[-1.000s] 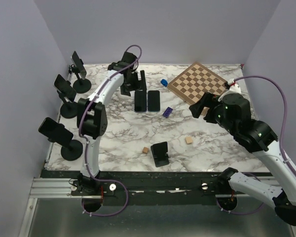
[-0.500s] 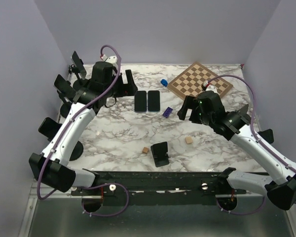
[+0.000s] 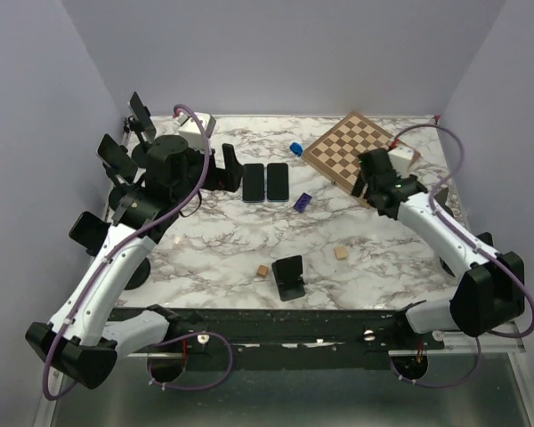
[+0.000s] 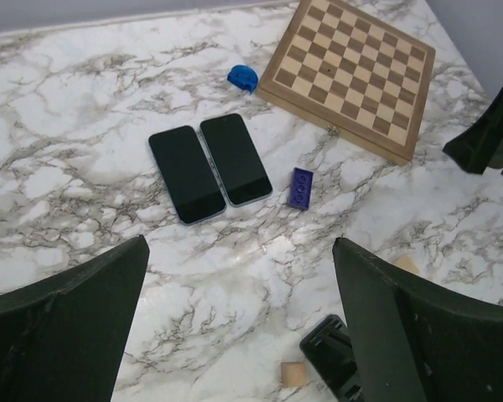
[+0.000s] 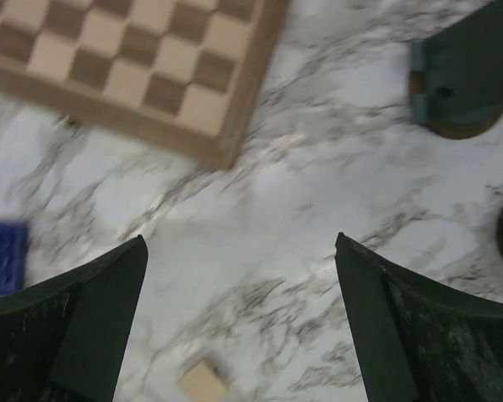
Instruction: Remove the phone from the phone stand
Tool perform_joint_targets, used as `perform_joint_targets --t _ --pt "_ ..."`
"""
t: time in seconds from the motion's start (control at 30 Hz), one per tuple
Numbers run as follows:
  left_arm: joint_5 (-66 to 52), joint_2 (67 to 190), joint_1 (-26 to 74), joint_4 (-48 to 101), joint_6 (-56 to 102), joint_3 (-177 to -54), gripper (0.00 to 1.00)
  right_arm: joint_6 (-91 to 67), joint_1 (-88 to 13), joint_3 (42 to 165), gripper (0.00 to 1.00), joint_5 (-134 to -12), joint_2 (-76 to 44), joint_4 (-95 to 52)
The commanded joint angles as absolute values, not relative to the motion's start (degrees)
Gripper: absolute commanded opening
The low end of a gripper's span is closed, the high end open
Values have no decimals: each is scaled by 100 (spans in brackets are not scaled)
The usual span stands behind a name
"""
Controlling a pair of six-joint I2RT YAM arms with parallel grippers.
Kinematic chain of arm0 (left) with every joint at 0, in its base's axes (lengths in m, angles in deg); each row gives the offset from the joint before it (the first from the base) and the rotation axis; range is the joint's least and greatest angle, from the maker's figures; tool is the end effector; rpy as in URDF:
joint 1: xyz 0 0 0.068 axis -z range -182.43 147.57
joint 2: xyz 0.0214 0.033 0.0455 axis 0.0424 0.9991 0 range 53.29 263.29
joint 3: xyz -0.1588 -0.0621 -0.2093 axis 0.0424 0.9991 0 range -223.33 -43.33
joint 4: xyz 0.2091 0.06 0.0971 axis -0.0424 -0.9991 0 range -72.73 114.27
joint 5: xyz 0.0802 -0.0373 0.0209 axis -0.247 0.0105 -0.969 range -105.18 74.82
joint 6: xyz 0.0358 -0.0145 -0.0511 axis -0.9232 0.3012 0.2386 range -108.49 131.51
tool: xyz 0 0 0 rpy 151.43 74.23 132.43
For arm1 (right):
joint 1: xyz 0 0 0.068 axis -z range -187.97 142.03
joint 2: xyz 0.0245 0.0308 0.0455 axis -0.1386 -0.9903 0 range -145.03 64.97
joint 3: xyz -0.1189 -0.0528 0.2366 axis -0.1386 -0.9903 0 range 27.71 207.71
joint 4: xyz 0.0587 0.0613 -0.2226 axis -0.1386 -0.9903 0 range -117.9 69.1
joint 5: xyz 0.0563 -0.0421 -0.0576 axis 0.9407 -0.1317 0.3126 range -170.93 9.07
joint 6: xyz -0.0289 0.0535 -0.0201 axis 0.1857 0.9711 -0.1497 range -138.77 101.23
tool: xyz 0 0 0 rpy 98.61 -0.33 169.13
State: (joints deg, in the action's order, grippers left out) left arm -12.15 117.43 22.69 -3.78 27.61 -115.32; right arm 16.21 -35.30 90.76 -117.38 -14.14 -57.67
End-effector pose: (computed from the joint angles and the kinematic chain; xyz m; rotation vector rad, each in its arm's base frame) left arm 0.2088 -0.1007 0.3951 0.1901 1.9504 -0.5295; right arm 0.2511 0.0967 0.2759 0.4011 2.2429 -0.2442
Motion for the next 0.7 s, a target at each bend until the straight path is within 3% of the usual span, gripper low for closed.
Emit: perform_joint_targets --t 0.0,0.33,0.67 --pt "-1273 11294 2319 -46 2555 -11398 99 1720 -2078 8973 100 -11854 -1194 -5490" --pt "-1360 11000 2775 47 2421 -11297 99 1572 846 8458 100 -11695 119 -5298" --pt "-1448 10998 3054 68 2269 -11259 99 1534 2496 7982 100 -11037 562 -4884"
